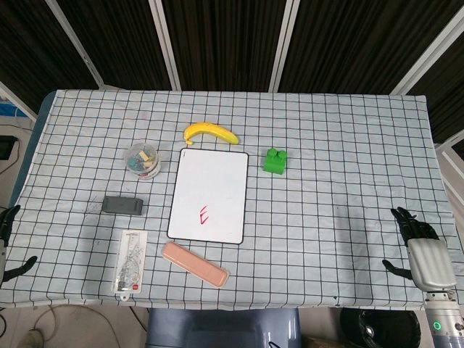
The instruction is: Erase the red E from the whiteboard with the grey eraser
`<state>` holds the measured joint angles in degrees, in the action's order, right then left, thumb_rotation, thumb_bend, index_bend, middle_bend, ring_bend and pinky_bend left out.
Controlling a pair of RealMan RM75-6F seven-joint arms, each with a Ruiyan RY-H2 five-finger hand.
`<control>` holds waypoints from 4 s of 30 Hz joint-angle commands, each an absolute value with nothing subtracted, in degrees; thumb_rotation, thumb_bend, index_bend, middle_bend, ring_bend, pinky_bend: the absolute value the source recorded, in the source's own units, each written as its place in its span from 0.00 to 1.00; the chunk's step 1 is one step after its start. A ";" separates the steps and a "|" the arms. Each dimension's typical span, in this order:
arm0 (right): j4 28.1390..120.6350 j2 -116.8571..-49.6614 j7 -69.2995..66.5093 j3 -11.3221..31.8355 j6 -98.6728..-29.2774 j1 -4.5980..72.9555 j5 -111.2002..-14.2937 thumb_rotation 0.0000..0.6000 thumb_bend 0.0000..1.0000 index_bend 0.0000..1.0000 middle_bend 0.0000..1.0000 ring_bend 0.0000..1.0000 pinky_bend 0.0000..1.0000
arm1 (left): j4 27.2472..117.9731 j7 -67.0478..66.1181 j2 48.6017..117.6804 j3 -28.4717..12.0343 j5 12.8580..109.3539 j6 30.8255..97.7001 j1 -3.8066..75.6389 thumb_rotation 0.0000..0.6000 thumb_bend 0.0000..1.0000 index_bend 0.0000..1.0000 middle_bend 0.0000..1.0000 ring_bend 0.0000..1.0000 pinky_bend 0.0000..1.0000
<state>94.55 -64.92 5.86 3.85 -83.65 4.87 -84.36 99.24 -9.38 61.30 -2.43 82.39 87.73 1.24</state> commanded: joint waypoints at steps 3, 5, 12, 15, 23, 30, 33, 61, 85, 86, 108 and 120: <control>94.56 -64.97 6.03 3.82 -83.62 4.90 -84.42 1.00 0.03 0.10 0.11 0.21 0.21 | 99.23 -9.48 61.27 -2.30 82.53 87.58 1.26 1.00 0.13 0.00 0.10 0.00 0.05; 94.60 -64.98 6.08 3.82 -83.57 4.90 -84.35 1.00 0.03 0.10 0.11 0.21 0.21 | 99.13 -9.56 61.29 -2.30 82.40 87.37 1.32 1.00 0.13 0.00 0.10 0.00 0.05; 94.60 -65.00 6.03 3.87 -83.46 4.95 -84.22 1.00 0.03 0.10 0.11 0.21 0.21 | 99.11 -9.76 61.35 -2.32 82.54 87.32 1.42 1.00 0.13 0.00 0.11 0.00 0.05; 94.64 -64.96 6.00 3.85 -83.41 4.93 -84.16 1.00 0.03 0.10 0.11 0.21 0.21 | 98.93 -9.84 61.39 -2.21 82.70 87.06 1.55 1.00 0.13 0.00 0.11 0.00 0.05; 94.74 -64.90 5.95 3.77 -83.53 4.84 -84.28 1.00 0.03 0.10 0.11 0.21 0.21 | 98.46 -9.37 61.36 -2.41 82.55 86.83 1.73 1.00 0.13 0.00 0.11 0.00 0.05; 95.07 -64.91 5.77 3.80 -83.30 4.81 -83.86 1.00 0.03 0.10 0.11 0.21 0.21 | 97.90 -9.65 61.06 -2.40 83.45 83.89 3.75 1.00 0.13 0.00 0.11 0.00 0.06; 95.15 -64.90 5.72 3.83 -83.29 4.79 -83.78 1.00 0.03 0.10 0.11 0.21 0.21 | 99.07 -10.66 60.16 -3.45 84.04 82.05 5.91 1.00 0.13 0.00 0.11 0.00 0.06; 95.52 -64.89 6.54 3.92 -82.40 4.95 -82.68 1.00 0.03 0.10 0.11 0.21 0.21 | 83.51 -17.59 69.22 -9.34 67.34 48.58 29.93 1.00 0.13 0.04 0.23 0.06 0.10; 95.65 -64.69 6.57 4.17 -81.71 5.20 -81.80 1.00 0.03 0.10 0.11 0.21 0.21 | 77.63 -19.26 76.87 -6.87 71.03 49.82 33.76 1.00 0.13 0.30 0.35 0.14 0.15; 95.66 -64.68 6.60 4.15 -81.69 5.20 -81.80 1.00 0.03 0.10 0.11 0.21 0.21 | 77.61 -19.35 76.99 -6.81 71.04 49.87 33.84 1.00 0.13 0.31 0.34 0.14 0.15; 95.97 -64.48 6.13 4.19 -81.23 5.27 -81.25 1.00 0.03 0.10 0.11 0.21 0.21 | 75.06 -20.65 79.96 -5.39 71.60 50.79 35.06 1.00 0.13 0.38 0.38 0.16 0.17; 96.23 -64.37 6.00 4.19 -81.00 5.28 -80.94 1.00 0.03 0.10 0.11 0.21 0.21 | 73.21 -20.74 81.45 -4.87 71.98 50.88 35.72 1.00 0.17 0.38 0.38 0.16 0.17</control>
<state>96.23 -64.37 6.00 4.19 -81.00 5.28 -80.94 73.23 -20.77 81.43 -4.88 71.97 50.89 35.69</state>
